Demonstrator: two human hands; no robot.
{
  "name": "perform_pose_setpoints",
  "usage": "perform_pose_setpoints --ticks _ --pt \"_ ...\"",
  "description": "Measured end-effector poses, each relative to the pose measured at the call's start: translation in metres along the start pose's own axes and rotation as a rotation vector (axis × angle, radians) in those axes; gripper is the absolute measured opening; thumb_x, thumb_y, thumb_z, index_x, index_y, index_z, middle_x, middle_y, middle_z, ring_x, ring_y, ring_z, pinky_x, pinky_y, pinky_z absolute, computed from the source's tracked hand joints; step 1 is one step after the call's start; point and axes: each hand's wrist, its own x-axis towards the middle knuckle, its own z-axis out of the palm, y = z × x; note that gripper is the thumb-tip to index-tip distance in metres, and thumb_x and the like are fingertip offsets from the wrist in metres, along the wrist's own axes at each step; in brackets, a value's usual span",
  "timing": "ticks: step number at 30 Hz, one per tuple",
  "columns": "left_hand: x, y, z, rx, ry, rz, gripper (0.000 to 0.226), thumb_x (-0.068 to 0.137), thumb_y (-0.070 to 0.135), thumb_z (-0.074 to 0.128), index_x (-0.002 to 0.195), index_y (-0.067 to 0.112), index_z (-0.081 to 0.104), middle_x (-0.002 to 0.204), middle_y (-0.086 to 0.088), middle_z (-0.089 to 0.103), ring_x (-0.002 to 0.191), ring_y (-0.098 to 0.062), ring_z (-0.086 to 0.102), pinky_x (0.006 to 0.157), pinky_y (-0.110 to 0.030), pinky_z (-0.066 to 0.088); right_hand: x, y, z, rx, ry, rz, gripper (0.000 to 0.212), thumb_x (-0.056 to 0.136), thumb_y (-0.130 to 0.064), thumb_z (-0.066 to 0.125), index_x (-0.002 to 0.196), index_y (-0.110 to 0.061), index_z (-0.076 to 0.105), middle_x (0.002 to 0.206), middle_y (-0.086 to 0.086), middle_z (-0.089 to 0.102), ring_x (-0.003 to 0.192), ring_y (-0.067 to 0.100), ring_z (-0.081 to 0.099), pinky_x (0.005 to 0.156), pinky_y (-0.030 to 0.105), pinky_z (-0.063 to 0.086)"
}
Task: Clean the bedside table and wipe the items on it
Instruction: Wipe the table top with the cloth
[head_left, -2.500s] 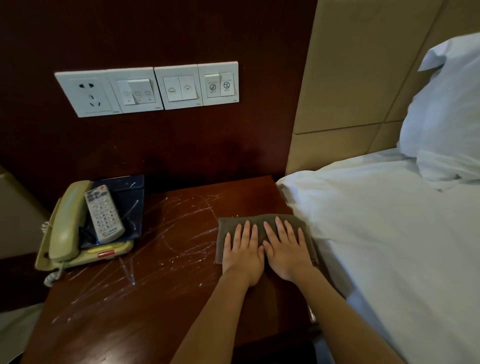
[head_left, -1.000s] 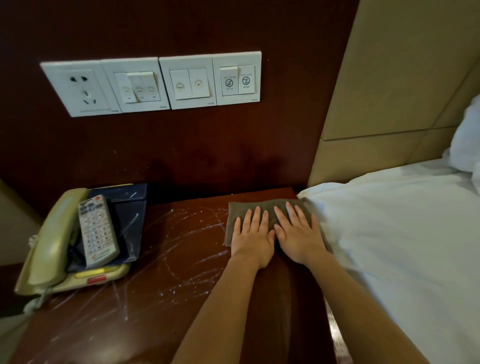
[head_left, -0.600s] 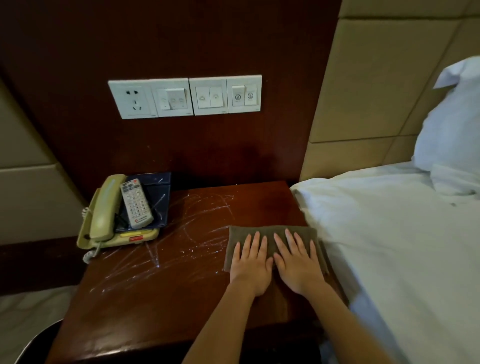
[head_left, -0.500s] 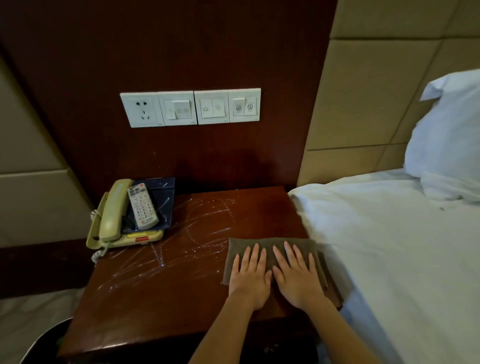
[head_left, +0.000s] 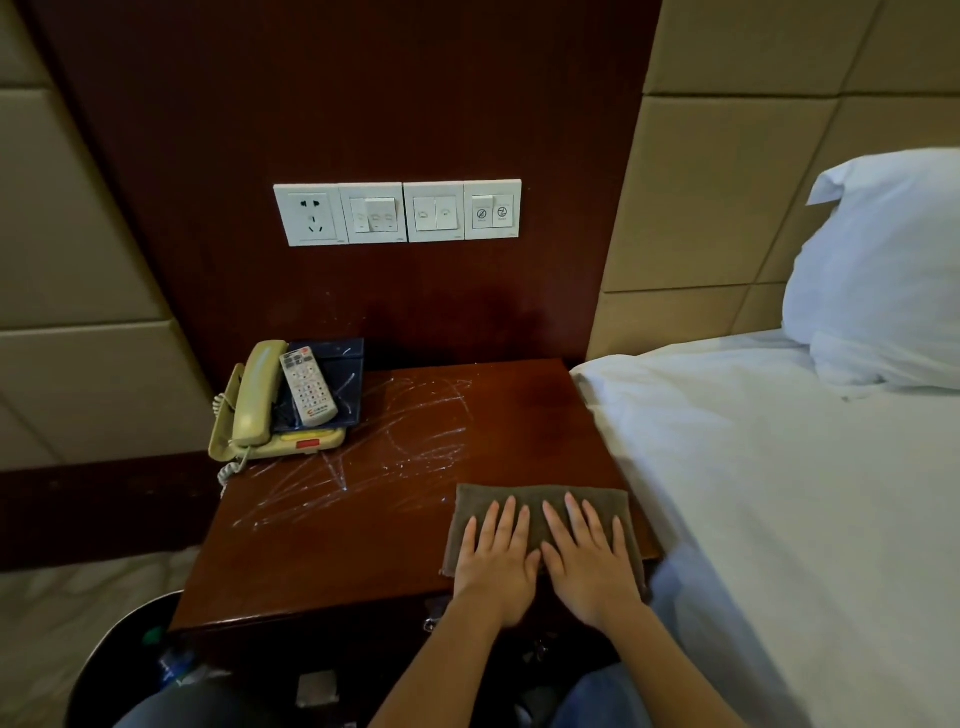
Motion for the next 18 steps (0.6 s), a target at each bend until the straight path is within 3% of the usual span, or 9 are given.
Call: perform_pose_setpoints --ticks 4,6,8,18 --pt "0.002 -0.001 0.001 0.0 -0.003 0.008 0.061 0.099 0.049 0.001 0.151 0.02 -0.012 0.157 0.002 -0.021 0.144 -0.017 -0.021 0.114 -0.038 -0.015 0.002 0.001 0.0 -0.018 -0.003 -0.01 0.092 0.064 -0.056 -0.024 0.151 -0.035 -0.004 0.161 -0.003 -0.01 0.147 0.018 -0.01 0.116 0.045 -0.008" --pt "0.002 0.0 0.001 -0.022 0.01 0.029 0.089 0.073 0.061 -0.026 0.151 0.021 -0.012 0.158 0.001 -0.021 0.144 -0.017 -0.021 0.111 -0.037 -0.017 0.005 -0.001 -0.002 -0.023 -0.009 -0.006 0.093 0.063 -0.056 -0.024 0.151 -0.035 -0.005 0.161 -0.003 -0.011 0.147 0.018 -0.011 0.116 0.046 -0.009" --pt "0.004 0.0 -0.001 -0.031 0.013 0.031 0.109 0.05 0.058 -0.036 0.151 0.021 -0.012 0.158 0.002 -0.02 0.144 -0.017 -0.021 0.109 -0.036 -0.019 0.009 -0.003 -0.004 -0.03 -0.01 0.0 0.094 0.062 -0.056 -0.025 0.151 -0.035 -0.005 0.16 -0.003 -0.012 0.147 0.018 -0.012 0.116 0.046 -0.01" --pt "0.035 -0.009 -0.013 -0.045 0.039 -0.004 0.11 0.048 0.053 -0.035 0.15 0.021 -0.013 0.158 0.002 -0.021 0.144 -0.017 -0.021 0.109 -0.036 -0.019 0.048 -0.009 -0.009 -0.043 0.006 -0.014 0.091 0.065 -0.055 -0.026 0.152 -0.034 -0.005 0.161 -0.002 -0.012 0.147 0.019 -0.012 0.116 0.047 -0.01"
